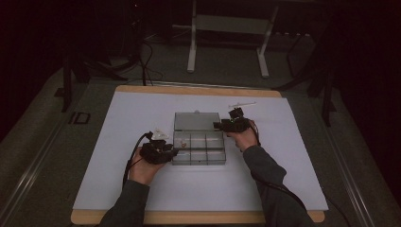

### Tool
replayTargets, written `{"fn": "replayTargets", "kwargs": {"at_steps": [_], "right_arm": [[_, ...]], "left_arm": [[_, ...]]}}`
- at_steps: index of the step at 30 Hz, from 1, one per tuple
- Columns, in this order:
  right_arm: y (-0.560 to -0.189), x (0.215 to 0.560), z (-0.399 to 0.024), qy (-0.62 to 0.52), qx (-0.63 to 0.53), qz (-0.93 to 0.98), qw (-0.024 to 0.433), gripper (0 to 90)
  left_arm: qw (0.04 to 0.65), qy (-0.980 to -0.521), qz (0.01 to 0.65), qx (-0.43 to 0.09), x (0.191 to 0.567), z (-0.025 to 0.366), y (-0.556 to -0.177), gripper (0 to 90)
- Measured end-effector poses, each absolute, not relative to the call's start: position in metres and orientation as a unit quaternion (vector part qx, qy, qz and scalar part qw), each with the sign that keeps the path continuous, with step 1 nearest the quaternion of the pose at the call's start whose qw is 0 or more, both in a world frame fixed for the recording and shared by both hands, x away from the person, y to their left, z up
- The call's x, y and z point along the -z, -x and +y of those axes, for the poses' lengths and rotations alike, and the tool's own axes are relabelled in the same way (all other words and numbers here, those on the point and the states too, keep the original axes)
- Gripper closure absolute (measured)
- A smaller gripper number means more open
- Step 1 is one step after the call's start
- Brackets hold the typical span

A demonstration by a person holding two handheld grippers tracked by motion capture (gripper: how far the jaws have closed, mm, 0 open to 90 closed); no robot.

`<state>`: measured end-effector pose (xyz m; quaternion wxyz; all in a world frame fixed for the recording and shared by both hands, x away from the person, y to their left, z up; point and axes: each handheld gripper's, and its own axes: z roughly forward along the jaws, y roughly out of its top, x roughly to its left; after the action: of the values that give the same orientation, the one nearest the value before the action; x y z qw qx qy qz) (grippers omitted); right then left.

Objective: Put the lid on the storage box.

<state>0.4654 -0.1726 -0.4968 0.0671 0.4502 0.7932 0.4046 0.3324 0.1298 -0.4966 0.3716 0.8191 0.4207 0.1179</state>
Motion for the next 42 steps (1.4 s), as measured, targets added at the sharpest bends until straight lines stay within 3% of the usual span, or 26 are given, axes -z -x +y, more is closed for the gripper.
{"fn": "replayTargets", "kwargs": {"at_steps": [42], "right_arm": [[-0.494, 0.501, -0.166, -0.500, -0.338, 0.797, -0.023, 39.8]], "left_arm": [[0.356, -0.827, 0.417, -0.123, 0.500, 0.128, -0.334, 65.4]]}}
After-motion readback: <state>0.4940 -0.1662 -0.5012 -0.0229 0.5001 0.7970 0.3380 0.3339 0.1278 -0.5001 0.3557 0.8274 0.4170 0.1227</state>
